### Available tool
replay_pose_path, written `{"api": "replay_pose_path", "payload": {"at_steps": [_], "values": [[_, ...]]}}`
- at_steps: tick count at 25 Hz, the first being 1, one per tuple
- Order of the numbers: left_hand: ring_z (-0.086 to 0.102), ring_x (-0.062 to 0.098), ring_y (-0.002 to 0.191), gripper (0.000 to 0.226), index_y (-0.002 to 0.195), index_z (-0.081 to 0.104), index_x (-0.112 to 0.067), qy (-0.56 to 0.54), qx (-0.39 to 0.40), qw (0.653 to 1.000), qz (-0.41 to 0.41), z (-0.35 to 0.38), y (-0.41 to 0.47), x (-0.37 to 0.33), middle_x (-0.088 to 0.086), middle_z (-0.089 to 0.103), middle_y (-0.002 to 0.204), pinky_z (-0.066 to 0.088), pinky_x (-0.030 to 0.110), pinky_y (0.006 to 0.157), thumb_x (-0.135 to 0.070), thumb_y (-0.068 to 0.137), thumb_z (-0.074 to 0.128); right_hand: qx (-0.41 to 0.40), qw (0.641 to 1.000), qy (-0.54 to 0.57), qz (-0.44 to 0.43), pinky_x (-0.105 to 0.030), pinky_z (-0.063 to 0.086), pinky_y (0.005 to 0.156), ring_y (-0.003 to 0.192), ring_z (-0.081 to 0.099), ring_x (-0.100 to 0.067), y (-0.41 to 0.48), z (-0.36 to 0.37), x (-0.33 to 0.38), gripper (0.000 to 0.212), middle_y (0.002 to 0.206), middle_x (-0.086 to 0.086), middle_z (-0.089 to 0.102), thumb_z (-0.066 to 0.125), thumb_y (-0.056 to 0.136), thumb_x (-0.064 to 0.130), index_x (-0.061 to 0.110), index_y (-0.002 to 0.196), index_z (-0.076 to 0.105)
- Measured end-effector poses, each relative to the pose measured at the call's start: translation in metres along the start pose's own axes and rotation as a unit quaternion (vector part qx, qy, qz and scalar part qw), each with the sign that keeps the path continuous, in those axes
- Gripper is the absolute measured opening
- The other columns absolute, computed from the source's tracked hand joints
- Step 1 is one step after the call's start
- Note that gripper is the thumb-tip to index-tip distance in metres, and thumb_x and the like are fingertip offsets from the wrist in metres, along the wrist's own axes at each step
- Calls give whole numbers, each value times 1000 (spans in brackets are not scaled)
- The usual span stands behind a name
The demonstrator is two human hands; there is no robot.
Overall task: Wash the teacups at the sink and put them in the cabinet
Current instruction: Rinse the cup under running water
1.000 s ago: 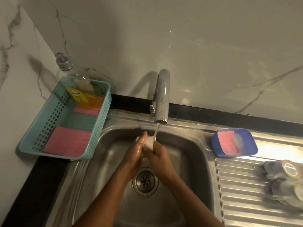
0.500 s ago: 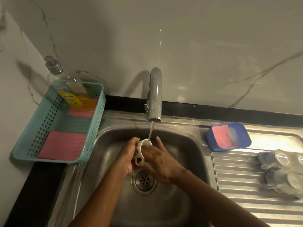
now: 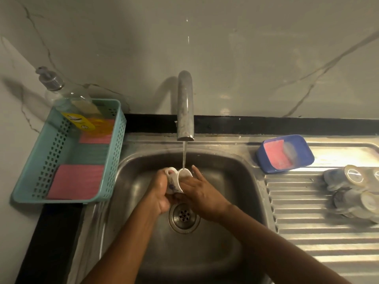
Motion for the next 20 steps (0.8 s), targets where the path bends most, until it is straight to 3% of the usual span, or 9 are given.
{"api": "replay_pose_path", "payload": {"at_steps": [3,5,7,8,9,12,14,17,20], "values": [[68,20,74,44,93,72,-14,-29,11,999,25,2,-3,10,7,75,82,51,32,65,-41,103,39,5,975,158,156,-46,35,113,100,64,-17,14,-11,-2,21,106,-7,70,57,99,18,11,117,65],[70,23,102,39,112,70,-19,-45,-17,983,176,1,0,12,6,76,107,53,39,82,-47,102,46,-80,856,395,323,-37,52,82,84,65,-13,24,-21,9,17,95,-11,70,55,101,17,7,112,64],[71,26,103,29,112,70,-18,1,-58,943,327,0,-2,3,8,75,107,56,43,86,-36,100,50,-132,729,569,355,-35,54,84,92,69,-16,31,-24,30,18,102,-14,72,56,100,10,4,116,61],[72,26,95,26,105,72,-14,4,-69,932,356,-2,-3,-3,9,76,99,58,41,80,-27,100,49,-150,722,586,337,-35,54,89,98,69,-16,29,-24,39,19,105,-11,72,55,102,10,5,119,59],[72,26,85,26,95,72,-10,-8,-81,935,346,-3,-5,-8,10,75,90,57,39,73,-20,99,49,-163,769,546,291,-34,54,91,102,67,-15,24,-21,44,19,107,-5,71,51,104,13,8,121,58],[64,24,64,27,79,70,-10,13,-110,981,161,-1,-5,-2,11,69,72,48,31,55,-21,95,51,-108,968,194,116,-48,36,114,118,58,-17,-2,1,27,22,119,-1,65,49,104,24,15,119,62],[62,21,57,29,86,68,-10,60,-86,994,44,-3,-4,8,11,67,70,46,30,54,-28,99,50,-56,993,84,59,-57,20,121,123,56,-19,-8,14,9,24,122,-4,66,54,100,24,15,119,65],[68,22,75,43,101,73,-11,38,-20,999,28,-8,-1,6,9,75,83,51,36,71,-46,103,47,-53,961,200,182,-50,27,120,112,63,-19,3,6,15,23,112,-3,70,49,103,26,14,116,64],[72,22,100,40,109,73,-17,72,12,973,221,0,-8,0,7,77,101,54,42,88,-48,103,48,-153,774,502,354,-36,57,82,90,71,-23,22,-21,25,20,98,-13,74,52,105,22,9,112,65]]}}
Point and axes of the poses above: each hand's wrist, its own y-axis towards the middle knuckle, its own z-axis out of the palm, x = y × z, the point moved 4 cm from there along y, towards the middle knuckle
